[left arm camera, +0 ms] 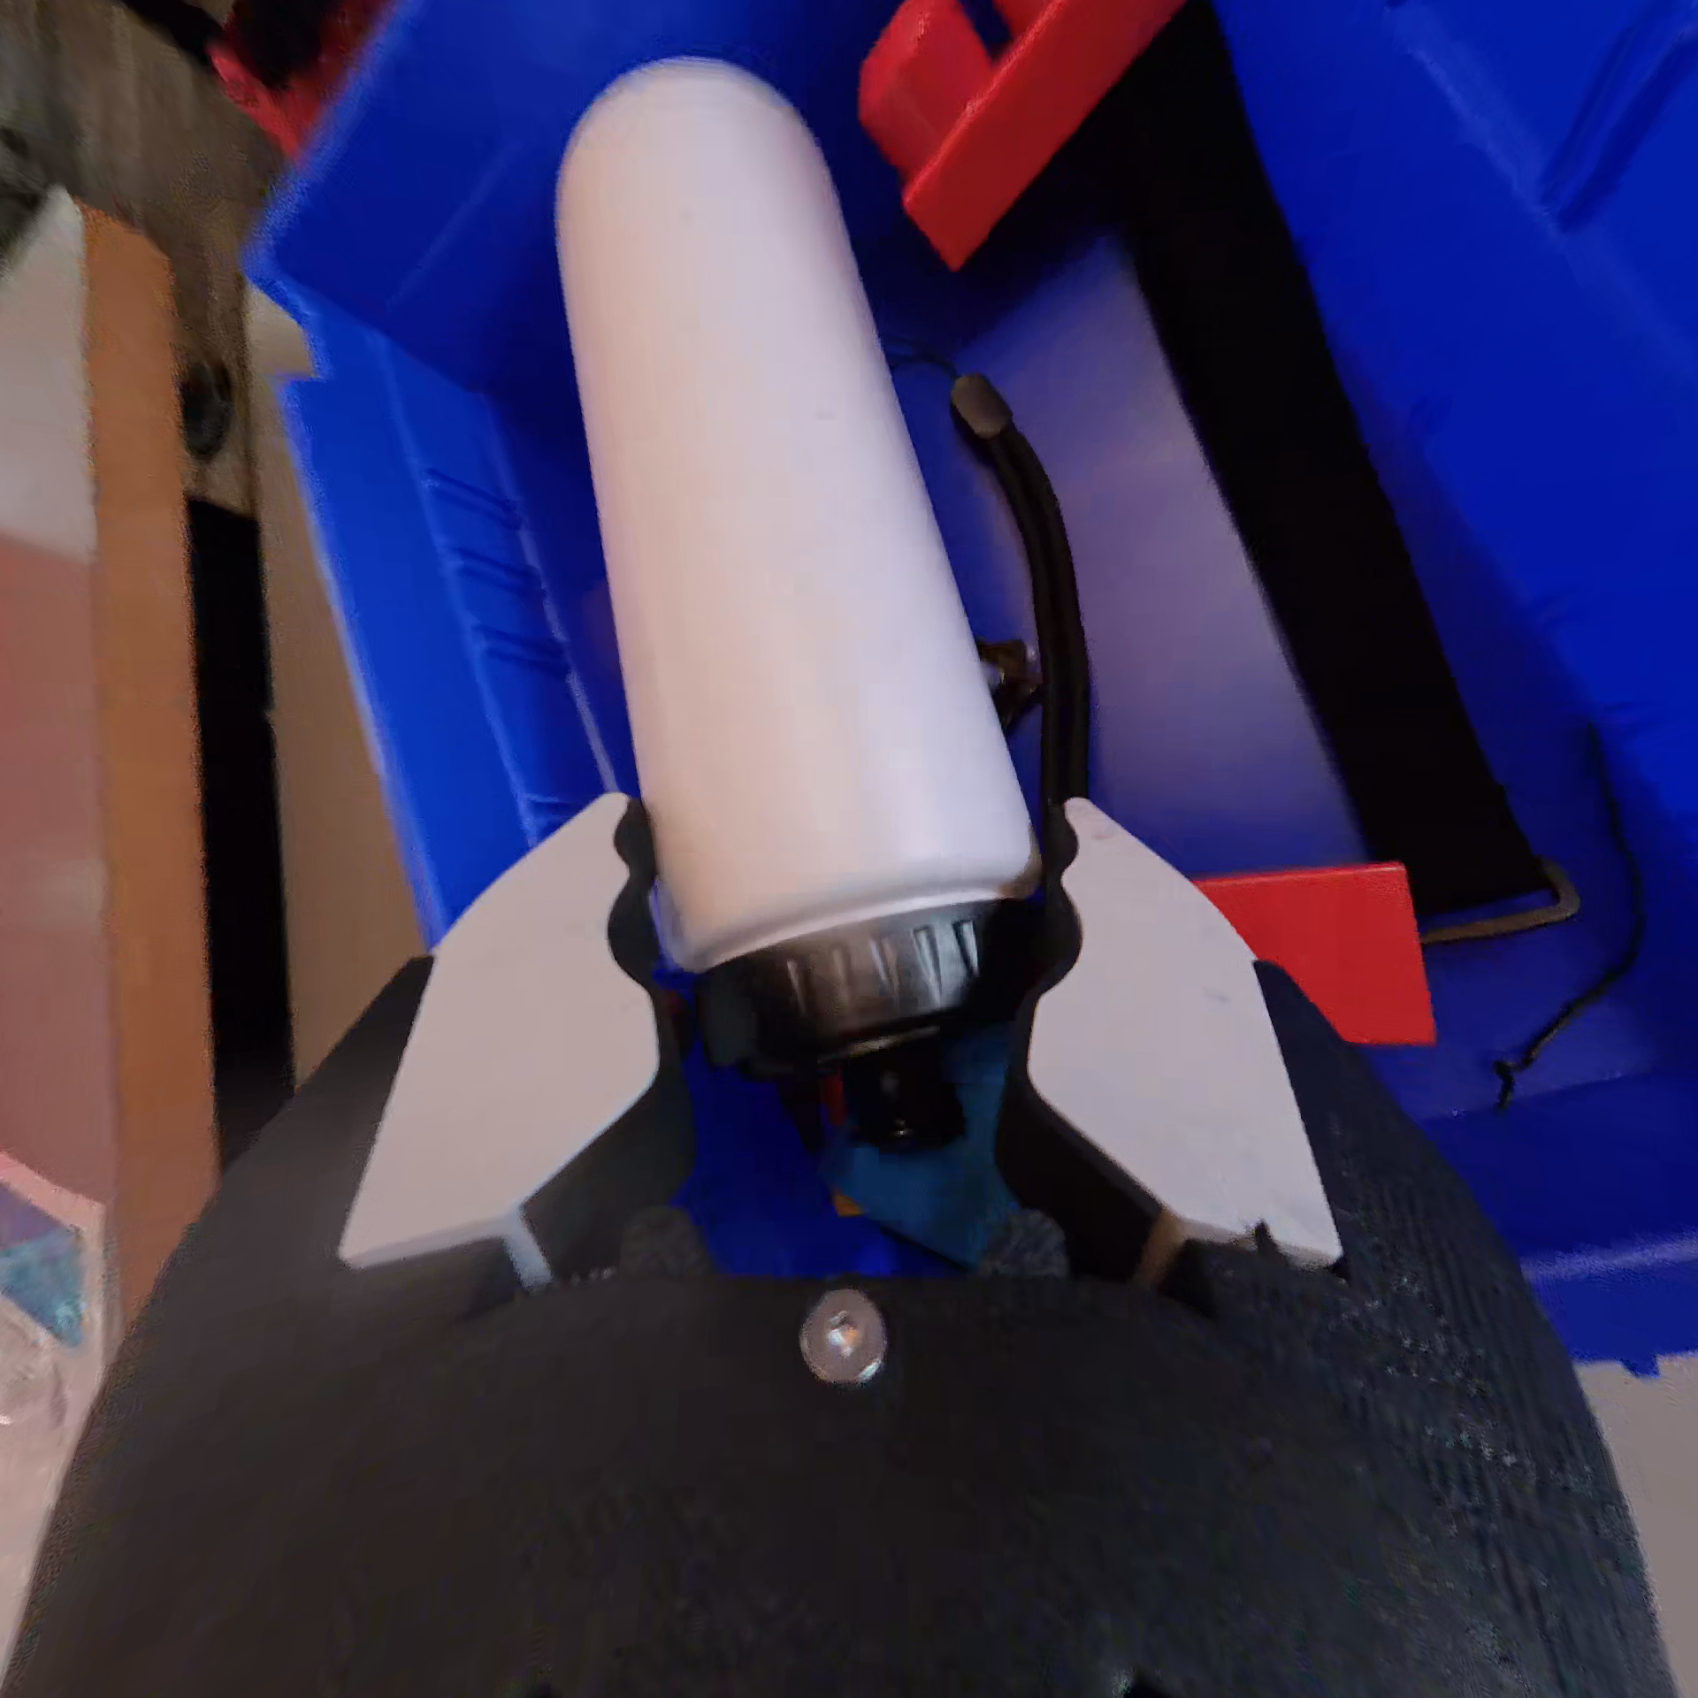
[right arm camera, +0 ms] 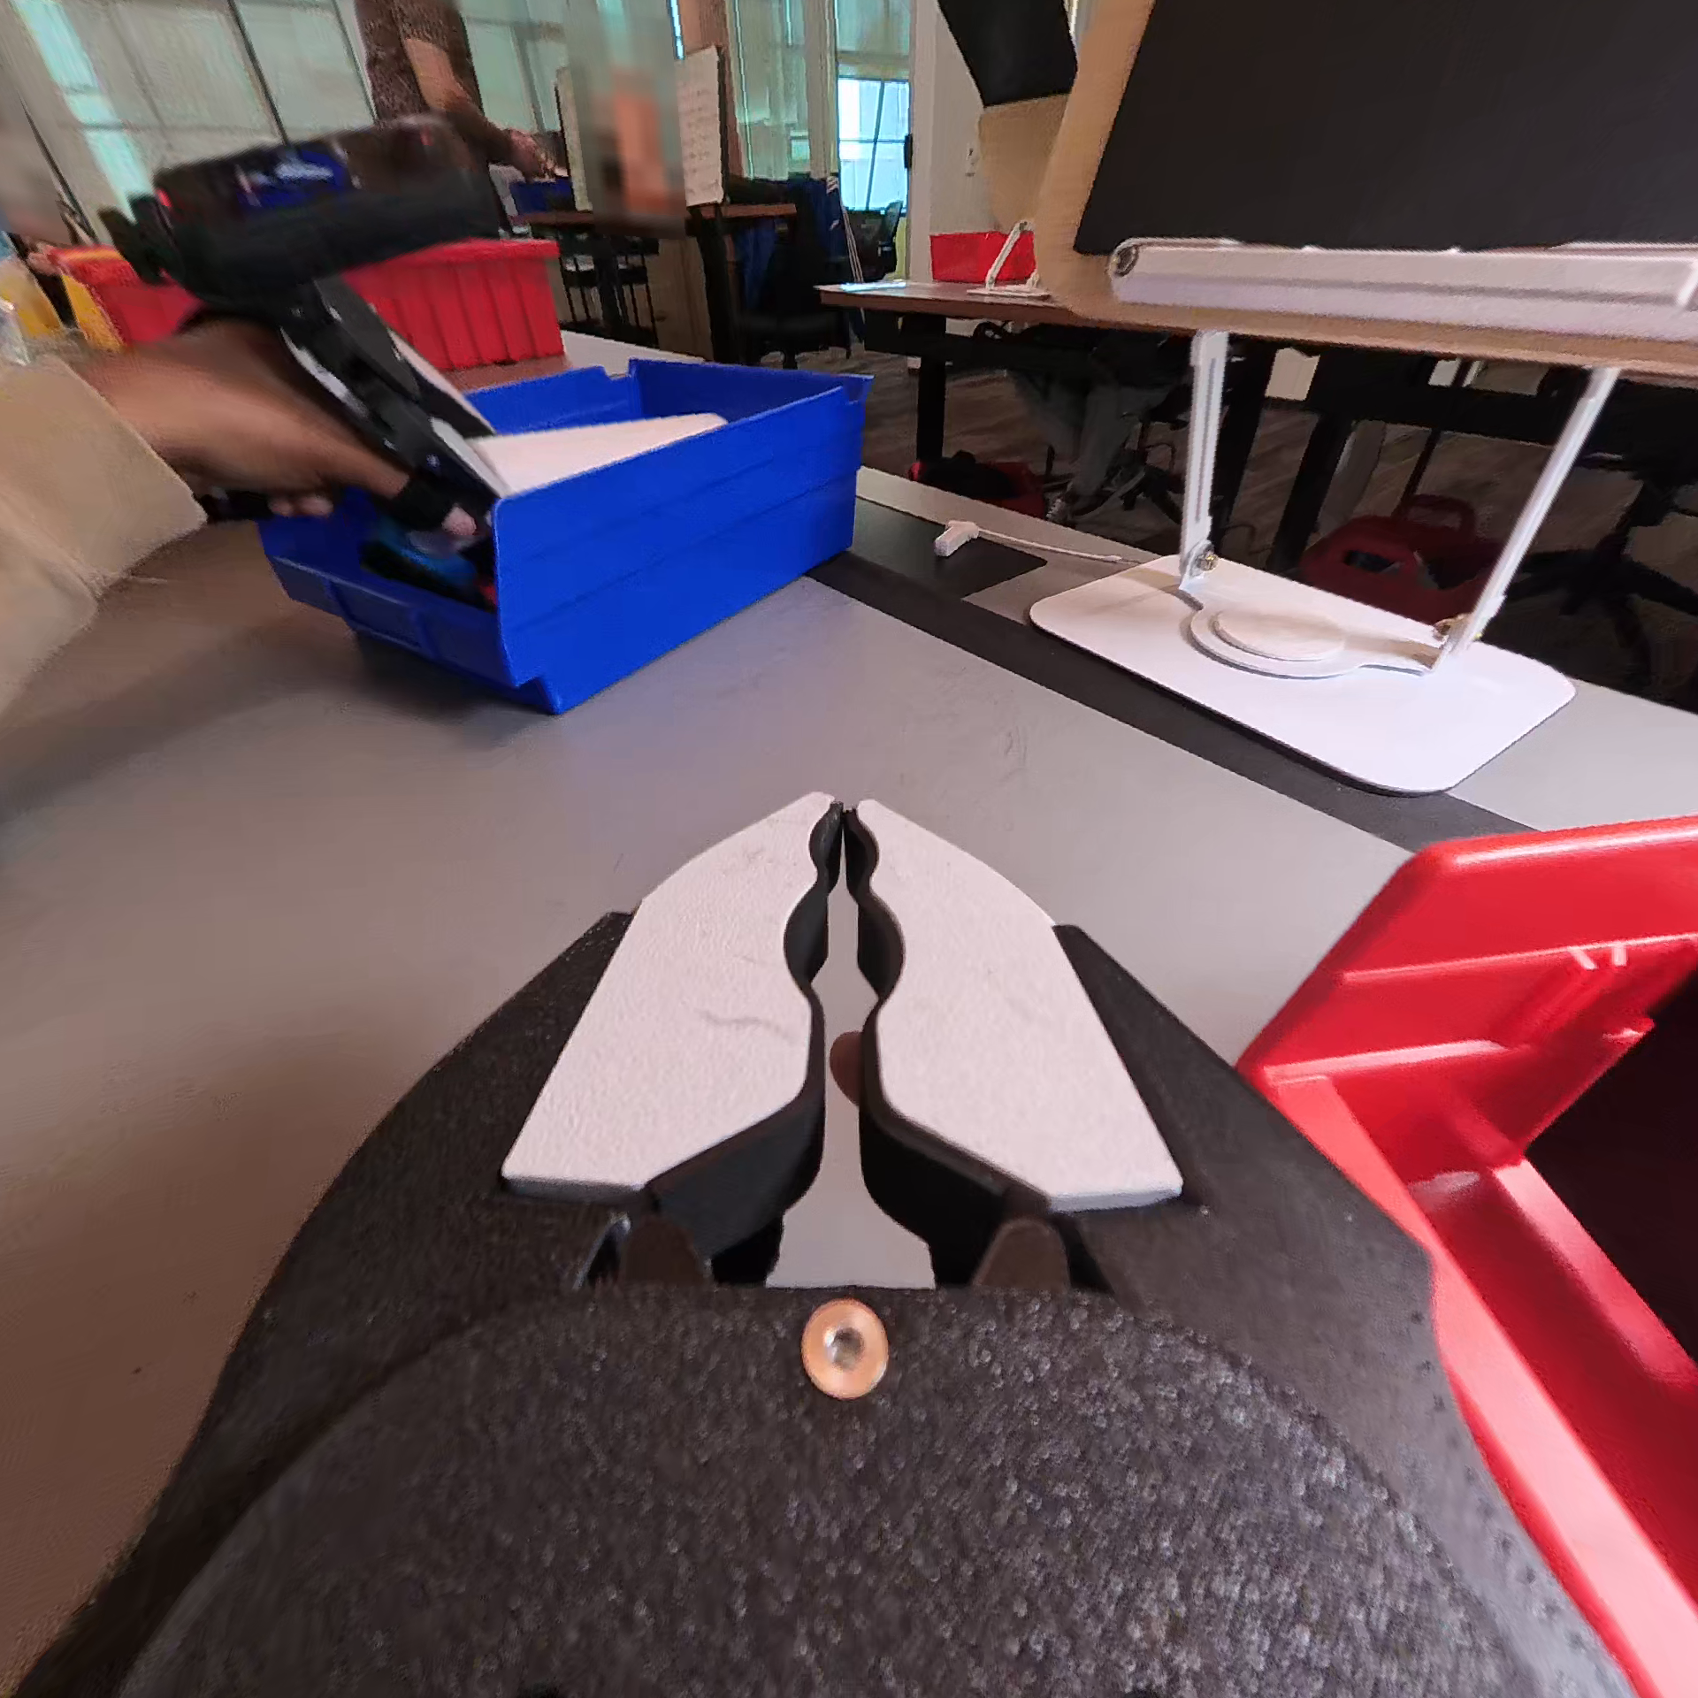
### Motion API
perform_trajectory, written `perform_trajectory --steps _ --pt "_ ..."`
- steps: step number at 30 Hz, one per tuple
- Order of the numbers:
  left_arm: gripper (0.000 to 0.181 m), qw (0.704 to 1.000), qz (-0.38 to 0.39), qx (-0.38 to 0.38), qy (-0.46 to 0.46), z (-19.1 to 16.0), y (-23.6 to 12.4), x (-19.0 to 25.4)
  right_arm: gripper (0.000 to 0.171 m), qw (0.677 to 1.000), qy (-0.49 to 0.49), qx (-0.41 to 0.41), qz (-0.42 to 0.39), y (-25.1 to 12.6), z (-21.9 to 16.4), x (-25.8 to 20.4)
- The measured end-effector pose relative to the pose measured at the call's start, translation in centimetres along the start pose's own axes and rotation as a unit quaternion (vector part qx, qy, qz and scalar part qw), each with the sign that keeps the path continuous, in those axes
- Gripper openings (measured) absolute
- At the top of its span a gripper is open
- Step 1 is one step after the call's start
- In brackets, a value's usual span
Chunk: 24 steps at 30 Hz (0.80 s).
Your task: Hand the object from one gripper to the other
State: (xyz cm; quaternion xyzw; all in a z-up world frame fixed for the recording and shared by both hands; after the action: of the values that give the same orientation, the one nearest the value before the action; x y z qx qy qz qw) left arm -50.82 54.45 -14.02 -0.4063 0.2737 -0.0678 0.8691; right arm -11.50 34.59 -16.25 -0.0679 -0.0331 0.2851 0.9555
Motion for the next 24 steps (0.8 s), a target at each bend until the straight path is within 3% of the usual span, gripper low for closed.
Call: perform_trajectory --steps 8,15,19,21,24 --pt "0.082 0.997 -0.01 0.072 0.021 0.9 -3.9 -1.2 0.0 1.0 -0.006 -0.014 0.003 0.2 -0.5 -0.5" --pt "0.082 0.978 -0.041 0.203 0.002 2.0 -10.8 -2.0 0.0 1.0 -0.025 0.0 -0.002 -0.2 0.1 -0.9" --pt "0.081 0.931 -0.184 0.314 -0.02 2.4 -15.9 -1.4 0.012 0.996 -0.073 0.044 0.016 -0.7 2.2 -2.1" --pt "0.081 0.897 -0.288 0.335 -0.012 2.5 -17.6 -0.4 0.03 0.983 -0.174 0.052 -0.013 -1.1 4.5 -3.2" --pt "0.082 0.858 -0.398 0.324 0.016 3.1 -18.1 2.5 0.058 0.931 -0.358 0.057 -0.05 -1.6 8.8 -5.9"
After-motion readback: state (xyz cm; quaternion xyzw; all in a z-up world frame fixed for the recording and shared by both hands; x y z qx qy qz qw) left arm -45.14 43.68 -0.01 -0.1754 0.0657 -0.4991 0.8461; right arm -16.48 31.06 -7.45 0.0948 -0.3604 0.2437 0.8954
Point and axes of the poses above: each gripper's, where its closed fingertips meet, y out along the fingers, z out of its top, x = y × z across the jaws, the point moved 10 cm from there along -y, back along the fingers, and after that the axes turned 3 degrees about -y, right-handed, at the moved point
